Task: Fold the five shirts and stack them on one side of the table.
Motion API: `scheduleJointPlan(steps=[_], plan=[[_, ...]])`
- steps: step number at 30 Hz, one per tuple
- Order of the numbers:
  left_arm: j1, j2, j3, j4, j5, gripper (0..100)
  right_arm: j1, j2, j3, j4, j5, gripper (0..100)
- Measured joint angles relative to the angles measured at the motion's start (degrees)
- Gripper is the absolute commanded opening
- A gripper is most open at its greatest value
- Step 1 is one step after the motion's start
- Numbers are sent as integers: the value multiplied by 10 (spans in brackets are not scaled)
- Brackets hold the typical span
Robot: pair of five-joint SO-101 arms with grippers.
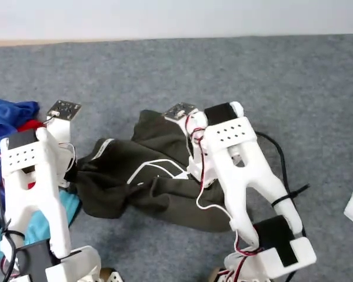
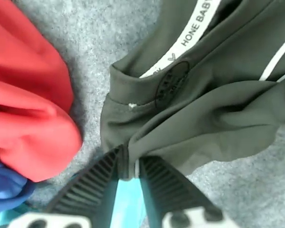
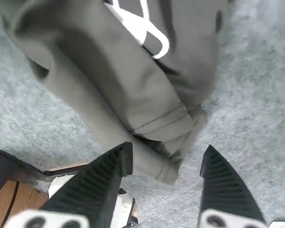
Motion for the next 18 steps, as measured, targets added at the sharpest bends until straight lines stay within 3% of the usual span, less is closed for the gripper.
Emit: scheduleJointPlan(steps=[8, 18], plan=[[0, 0, 0, 1, 1, 27, -66, 1, 50, -11, -4, 238], [0, 0, 0, 6, 1, 27, -57, 1, 135, -81, -16, 221]])
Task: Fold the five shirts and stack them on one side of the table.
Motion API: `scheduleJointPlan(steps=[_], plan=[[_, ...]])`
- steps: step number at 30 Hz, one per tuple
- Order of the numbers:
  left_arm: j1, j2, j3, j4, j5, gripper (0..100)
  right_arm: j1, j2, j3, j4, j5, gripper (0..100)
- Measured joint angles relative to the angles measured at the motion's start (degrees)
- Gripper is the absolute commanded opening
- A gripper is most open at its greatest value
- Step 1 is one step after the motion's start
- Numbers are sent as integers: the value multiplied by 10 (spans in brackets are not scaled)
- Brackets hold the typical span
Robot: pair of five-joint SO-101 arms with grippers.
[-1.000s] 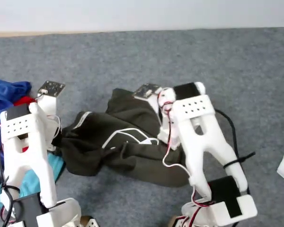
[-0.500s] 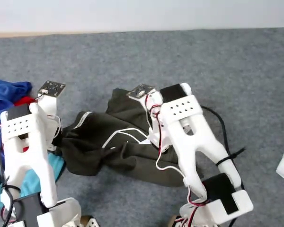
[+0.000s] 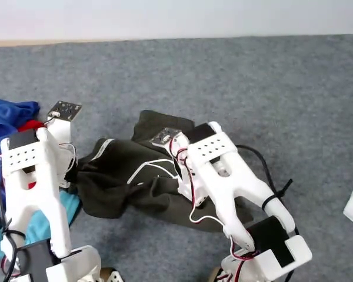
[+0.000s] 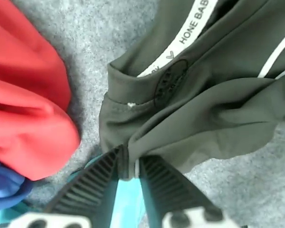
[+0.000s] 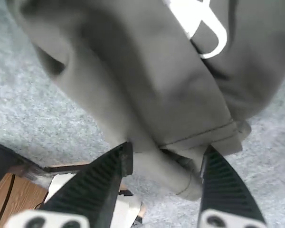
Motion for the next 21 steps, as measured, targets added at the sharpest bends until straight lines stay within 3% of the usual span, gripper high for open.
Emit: scheduleJointPlan(steps=[5, 21], plan=[[0, 0, 0, 0, 0, 26, 13, 0, 7, -25, 0, 173], [0, 0, 0, 0, 0, 26, 48, 0, -90, -19, 17, 173]])
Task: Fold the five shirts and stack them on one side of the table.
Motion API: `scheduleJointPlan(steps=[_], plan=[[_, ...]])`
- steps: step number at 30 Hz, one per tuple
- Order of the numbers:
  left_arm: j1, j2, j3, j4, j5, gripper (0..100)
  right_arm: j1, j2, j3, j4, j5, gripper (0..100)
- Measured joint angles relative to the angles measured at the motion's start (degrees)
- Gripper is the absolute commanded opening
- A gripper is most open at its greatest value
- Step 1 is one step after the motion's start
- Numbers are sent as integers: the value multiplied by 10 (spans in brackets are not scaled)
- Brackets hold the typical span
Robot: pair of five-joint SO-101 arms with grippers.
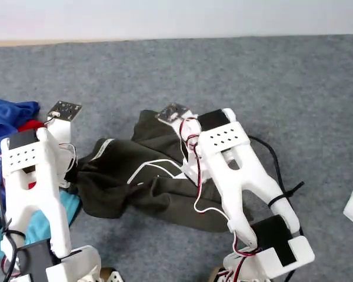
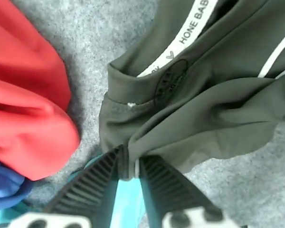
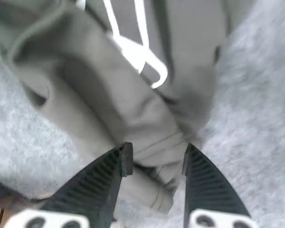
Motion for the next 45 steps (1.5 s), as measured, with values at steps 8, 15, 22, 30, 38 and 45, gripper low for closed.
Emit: scheduleJointPlan(steps=[8, 15, 22, 30, 38, 45], plan=[[14, 0, 0, 0, 0, 26, -25, 52, 62, -16, 43, 173], [14, 0, 0, 0, 0, 26, -76, 4, 106, 33, 56, 174], [14, 0, 0, 0, 0, 26, -124, -100, 219, 24, 56, 173], [14, 0, 0, 0, 0, 26, -123, -125, 251, -23, 56, 173], [14, 0, 0, 0, 0, 26, -105, -125, 189, -27, 56, 173], [14, 0, 0, 0, 0, 26, -62, -125, 155, -27, 87, 173]])
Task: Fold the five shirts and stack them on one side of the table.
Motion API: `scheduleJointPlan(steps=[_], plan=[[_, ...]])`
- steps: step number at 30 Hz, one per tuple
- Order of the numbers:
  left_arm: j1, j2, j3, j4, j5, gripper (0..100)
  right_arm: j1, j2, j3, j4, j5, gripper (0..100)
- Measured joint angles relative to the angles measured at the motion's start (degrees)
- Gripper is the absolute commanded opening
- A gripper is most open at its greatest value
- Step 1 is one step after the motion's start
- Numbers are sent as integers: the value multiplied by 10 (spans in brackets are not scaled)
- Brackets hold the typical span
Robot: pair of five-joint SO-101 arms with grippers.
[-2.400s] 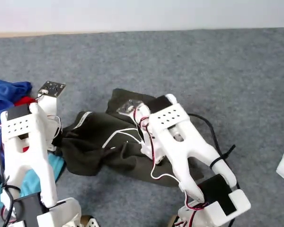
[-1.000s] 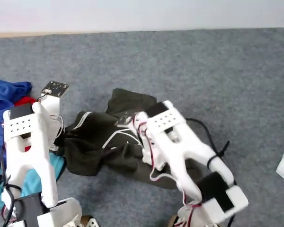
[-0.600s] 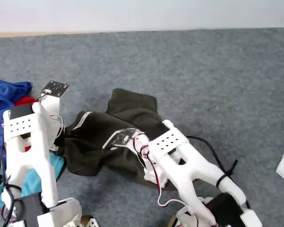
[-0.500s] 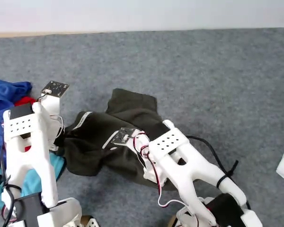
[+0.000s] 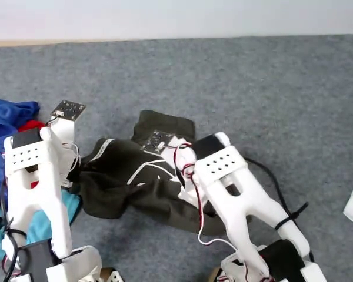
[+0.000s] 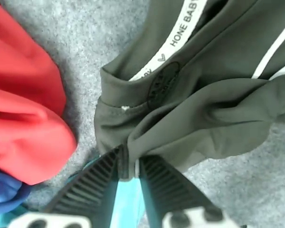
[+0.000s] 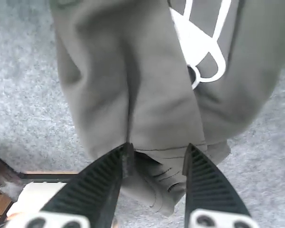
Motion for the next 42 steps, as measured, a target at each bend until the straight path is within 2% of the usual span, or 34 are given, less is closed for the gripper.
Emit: scheduleJointPlan(steps=[22, 24, 29, 37, 42], plan=[[0, 0, 1, 0, 0, 26, 24, 155, 15, -64, 5, 172], [0, 0, 1, 0, 0, 26, 32, 165, 15, -65, 5, 151], [0, 0, 1, 0, 0, 26, 42, 174, 15, -83, 5, 6], [0, 0, 1, 0, 0, 26, 44, 175, 12, -97, 7, 9], [0, 0, 1, 0, 0, 26, 91, 173, -68, -71, 18, 9]])
